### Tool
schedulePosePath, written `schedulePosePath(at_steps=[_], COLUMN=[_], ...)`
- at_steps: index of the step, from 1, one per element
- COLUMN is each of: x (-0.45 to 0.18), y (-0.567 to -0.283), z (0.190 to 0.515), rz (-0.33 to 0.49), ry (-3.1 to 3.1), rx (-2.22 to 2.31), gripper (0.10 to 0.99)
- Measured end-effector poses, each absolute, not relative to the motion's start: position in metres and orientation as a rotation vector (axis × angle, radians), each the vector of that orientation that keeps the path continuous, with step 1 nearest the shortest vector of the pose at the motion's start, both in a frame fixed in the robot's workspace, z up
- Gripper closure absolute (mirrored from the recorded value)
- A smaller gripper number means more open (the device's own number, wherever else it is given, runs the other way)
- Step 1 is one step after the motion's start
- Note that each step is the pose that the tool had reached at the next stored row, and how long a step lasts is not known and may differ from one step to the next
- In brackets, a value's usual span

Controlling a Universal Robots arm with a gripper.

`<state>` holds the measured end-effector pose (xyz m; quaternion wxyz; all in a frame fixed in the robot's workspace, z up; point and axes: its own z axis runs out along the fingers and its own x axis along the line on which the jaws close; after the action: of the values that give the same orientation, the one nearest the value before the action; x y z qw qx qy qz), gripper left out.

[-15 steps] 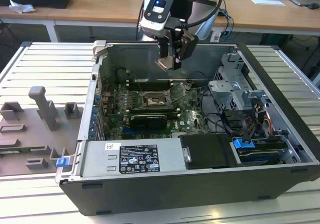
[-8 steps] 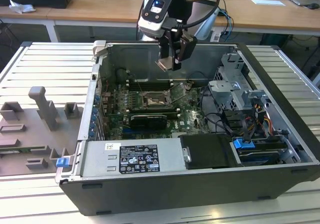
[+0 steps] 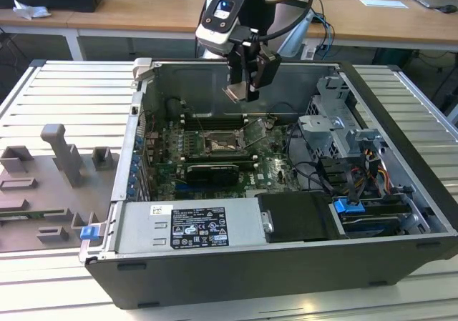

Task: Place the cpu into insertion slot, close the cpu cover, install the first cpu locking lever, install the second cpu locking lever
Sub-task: 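Place the cpu into insertion slot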

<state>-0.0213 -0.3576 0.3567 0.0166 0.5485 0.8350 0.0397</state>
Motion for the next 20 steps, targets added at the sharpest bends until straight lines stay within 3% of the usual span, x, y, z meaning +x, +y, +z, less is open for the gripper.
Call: schedulePosePath(at_steps=[20], x=[-0.0212], y=[-0.3569], z=[0.3507], rz=[0.112], ry=[2.425], rx=[1.935], gripper=[0.545])
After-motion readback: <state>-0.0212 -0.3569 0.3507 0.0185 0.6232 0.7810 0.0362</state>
